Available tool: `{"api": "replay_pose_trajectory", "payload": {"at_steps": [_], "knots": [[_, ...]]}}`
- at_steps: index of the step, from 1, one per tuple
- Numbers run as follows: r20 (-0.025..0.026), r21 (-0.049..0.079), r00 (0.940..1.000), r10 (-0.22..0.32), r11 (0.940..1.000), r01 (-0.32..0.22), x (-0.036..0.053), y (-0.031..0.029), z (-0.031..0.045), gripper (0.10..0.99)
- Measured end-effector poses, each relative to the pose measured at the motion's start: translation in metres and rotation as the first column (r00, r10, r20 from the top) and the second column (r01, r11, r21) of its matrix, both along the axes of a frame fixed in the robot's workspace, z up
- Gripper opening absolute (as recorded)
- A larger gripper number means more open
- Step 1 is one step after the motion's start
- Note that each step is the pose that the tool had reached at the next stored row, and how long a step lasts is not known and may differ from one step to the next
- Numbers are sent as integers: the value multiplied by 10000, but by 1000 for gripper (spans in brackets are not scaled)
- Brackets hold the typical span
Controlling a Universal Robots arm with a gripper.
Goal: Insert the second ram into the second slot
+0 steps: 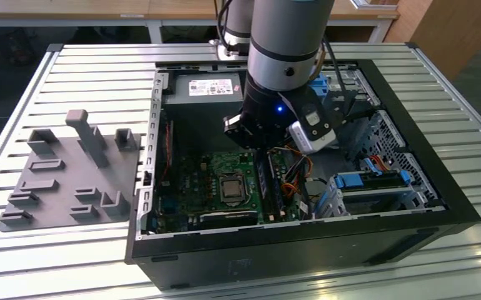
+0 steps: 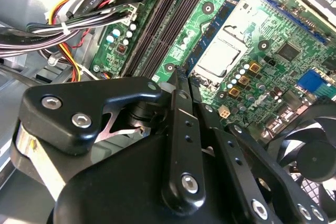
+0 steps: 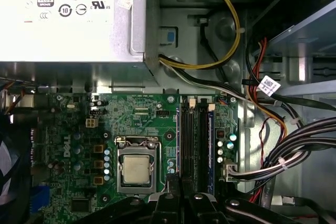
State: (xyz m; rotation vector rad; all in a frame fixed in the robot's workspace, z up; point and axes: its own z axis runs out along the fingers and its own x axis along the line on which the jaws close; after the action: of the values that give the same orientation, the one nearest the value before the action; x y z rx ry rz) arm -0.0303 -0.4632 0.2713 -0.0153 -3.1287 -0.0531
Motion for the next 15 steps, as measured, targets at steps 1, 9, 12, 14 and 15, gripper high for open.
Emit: {"api": "replay_pose_trajectory", "payload": {"at_steps": [1,9,12,14,15], "knots": [[0,-1,10000,0,10000,0,0,-4,-1,133],[0,0,10000,2,10000,-2,11,-10,-18,133],[0,0,10000,7,10000,-7,27,-11,-32,133],[1,1,10000,20,10000,-20,28,-10,-44,133],[0,0,10000,22,10000,-22,28,-10,-48,133]]}}
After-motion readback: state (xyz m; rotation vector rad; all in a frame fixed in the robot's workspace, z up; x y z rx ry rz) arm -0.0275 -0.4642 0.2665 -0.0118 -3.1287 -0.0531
